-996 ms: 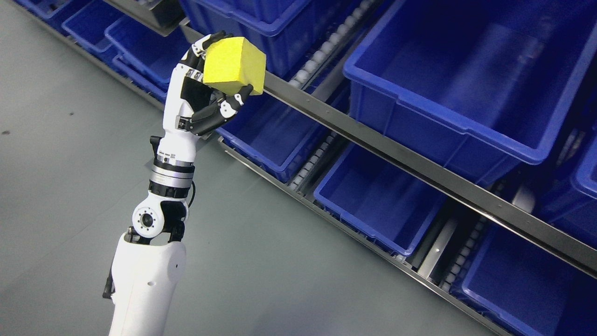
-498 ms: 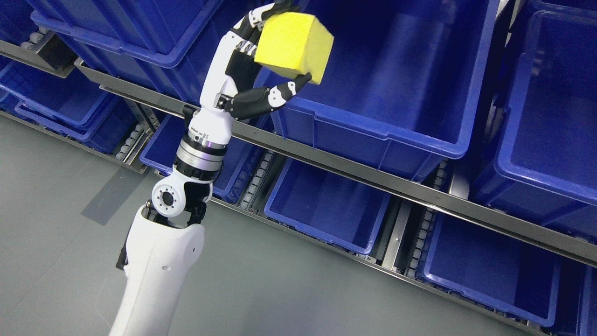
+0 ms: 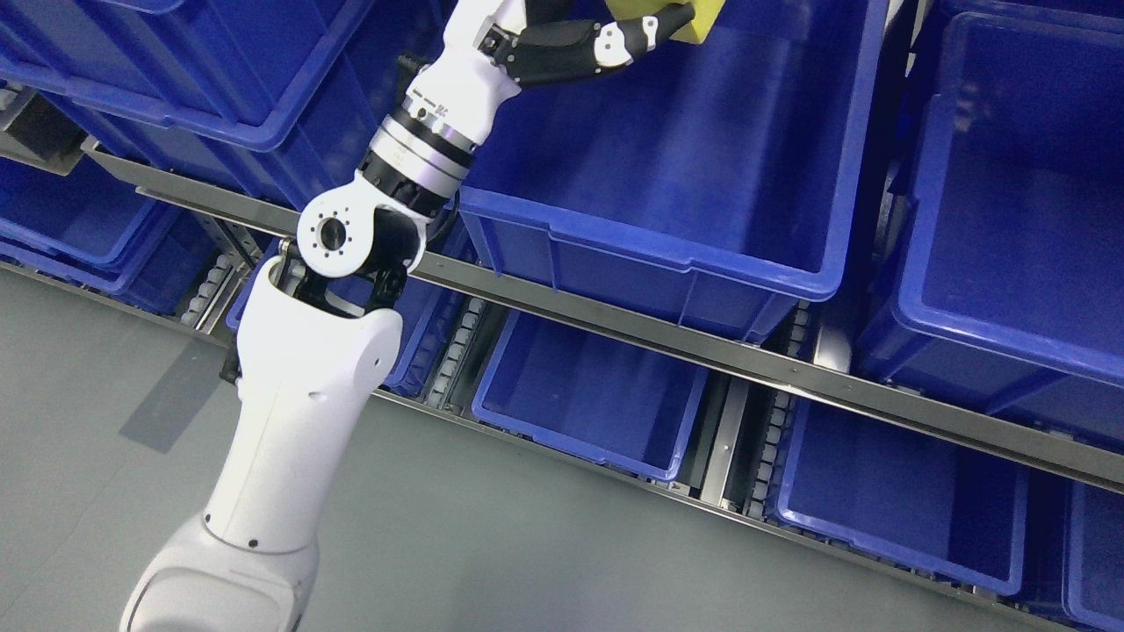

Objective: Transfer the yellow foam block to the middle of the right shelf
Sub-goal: 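Open the left hand to drop the cube into the bin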

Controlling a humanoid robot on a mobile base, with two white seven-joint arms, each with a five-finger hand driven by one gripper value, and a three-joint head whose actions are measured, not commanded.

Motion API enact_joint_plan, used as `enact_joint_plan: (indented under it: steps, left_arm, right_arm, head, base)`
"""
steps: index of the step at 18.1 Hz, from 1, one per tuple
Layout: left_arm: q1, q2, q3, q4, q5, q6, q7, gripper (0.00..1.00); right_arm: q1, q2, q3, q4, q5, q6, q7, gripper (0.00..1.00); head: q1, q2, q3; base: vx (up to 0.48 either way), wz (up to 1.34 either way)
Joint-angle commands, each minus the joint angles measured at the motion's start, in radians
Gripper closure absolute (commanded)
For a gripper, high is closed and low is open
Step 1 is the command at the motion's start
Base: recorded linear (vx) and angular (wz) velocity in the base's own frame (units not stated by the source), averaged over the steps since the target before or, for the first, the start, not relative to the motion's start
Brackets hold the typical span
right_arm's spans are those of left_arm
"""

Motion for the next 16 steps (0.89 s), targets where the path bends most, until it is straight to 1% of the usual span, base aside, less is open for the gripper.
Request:
enact_joint_plan:
  steps: [1,2,3,5,7,9,11,13,14,16]
  left_arm:
    - [-0.165,0.017,-0.098,0.266,0.007,0.123,0.003,0.56]
    - [-0.181,0.017,-0.100,0.309,0.007,0.140,0.003,0.51]
    - [-0.192,0.017,-0.104,0.348,0.004,0.150,0.003,0.44]
    - [-0.205,0.017,-0.117,0.424,-0.019,0.190,0.005,0.23]
    - [-0.209,0.017,-0.117,0.452,-0.053,0.215,0.008,0.10]
    - [-0.209,0.017,-0.114,0.457,-0.056,0.217,0.026,0.01]
    - [-0.208,0.017,-0.103,0.454,-0.056,0.217,0.029,0.00]
    - [-0.208,0.017,-0.047,0.439,-0.055,0.204,0.029,0.00]
    - [-0.203,0.017,-0.004,0.410,-0.055,0.172,0.029,0.00]
    - [-0.168,0.017,0.068,0.342,-0.055,0.041,0.026,0.00]
  right_arm:
    - [-0.002,-0.017,0.000,-0.017,0.000,0.000,0.000,0.00]
    - [-0.002,-0.017,0.000,-0.017,0.000,0.000,0.000,0.00]
    - [-0.002,-0.017,0.000,-0.017,0.000,0.000,0.000,0.00]
    - [-0.002,-0.017,0.000,-0.017,0.000,0.000,0.000,0.00]
    - [-0.002,-0.017,0.000,-0.017,0.000,0.000,0.000,0.00]
    - [-0.002,-0.017,0.000,-0.017,0.000,0.000,0.000,0.00]
    - [-0.002,-0.017,0.000,-0.017,0.000,0.000,0.000,0.00]
    - [-0.002,-0.017,0.000,-0.017,0.000,0.000,0.000,0.00]
    - [-0.002,-0.017,0.000,-0.017,0.000,0.000,0.000,0.00]
    - [-0.002,-0.017,0.000,-0.017,0.000,0.000,0.000,0.00]
  head:
    - [0.0000,0.000,0.000]
    - [0.0000,0.000,0.000]
    - [0.0000,0.000,0.000]
    - [0.0000,0.000,0.000]
    - [0.0000,0.000,0.000]
    - [0.0000,0.000,0.000]
    - [0.0000,0.000,0.000]
    - [0.0000,0.000,0.000]
    - [0.0000,0.000,0.000]
    - [0.0000,0.000,0.000]
  base:
    - [0.033,-0.17]
    - [0.038,-0.20]
    - [0.038,-0.20]
    - [0.046,-0.24]
    - [0.046,-0.25]
    - [0.052,-0.26]
    - [0.058,-0.22]
    - [0.045,-0.16]
    - [0.033,-0.14]
    - [0.023,-0.07]
